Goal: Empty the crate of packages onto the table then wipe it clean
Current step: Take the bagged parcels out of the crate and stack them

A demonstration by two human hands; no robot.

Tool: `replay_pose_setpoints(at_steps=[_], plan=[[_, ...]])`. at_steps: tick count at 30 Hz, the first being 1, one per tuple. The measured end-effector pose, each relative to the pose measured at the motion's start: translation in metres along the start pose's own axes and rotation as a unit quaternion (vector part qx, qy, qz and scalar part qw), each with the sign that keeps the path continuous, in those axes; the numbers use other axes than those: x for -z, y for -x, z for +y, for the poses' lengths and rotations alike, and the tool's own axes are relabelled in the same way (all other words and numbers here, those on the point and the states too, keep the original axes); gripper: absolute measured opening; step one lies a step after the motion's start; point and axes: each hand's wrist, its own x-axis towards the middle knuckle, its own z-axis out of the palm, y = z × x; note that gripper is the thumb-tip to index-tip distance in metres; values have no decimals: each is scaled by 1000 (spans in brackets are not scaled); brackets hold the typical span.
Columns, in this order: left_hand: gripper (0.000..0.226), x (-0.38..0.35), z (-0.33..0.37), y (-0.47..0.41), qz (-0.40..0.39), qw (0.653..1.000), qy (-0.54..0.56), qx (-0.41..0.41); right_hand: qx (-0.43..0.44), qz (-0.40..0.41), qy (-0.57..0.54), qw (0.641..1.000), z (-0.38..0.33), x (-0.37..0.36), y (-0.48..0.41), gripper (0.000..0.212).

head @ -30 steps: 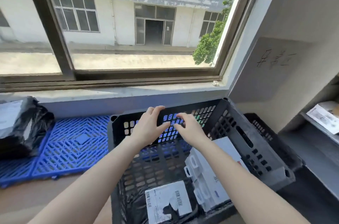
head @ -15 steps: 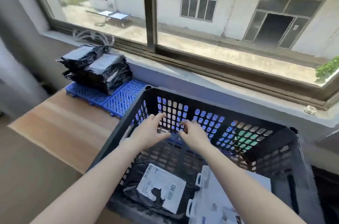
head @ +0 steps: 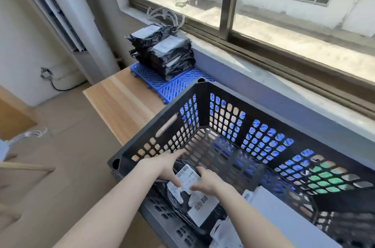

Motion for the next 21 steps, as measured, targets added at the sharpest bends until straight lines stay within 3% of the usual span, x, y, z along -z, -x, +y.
replay_pose_setpoints(at_steps=[4, 8, 16, 21], plan=[[114, -4, 0, 4, 28, 1000, 5, -6, 11, 13, -19, 1000, 5, -10, -4, 72], [112, -4, 1, 10, 34, 999, 2, 8, 39, 46, -47, 997, 9, -10, -5, 24], [108, -3, 13, 30, 52, 999, 11, 6, 58, 124, -191, 972, 19, 13, 21, 29], [92, -8, 24, 37, 152, 987, 37, -22, 74, 146, -303, 939, 31, 31, 44, 28]])
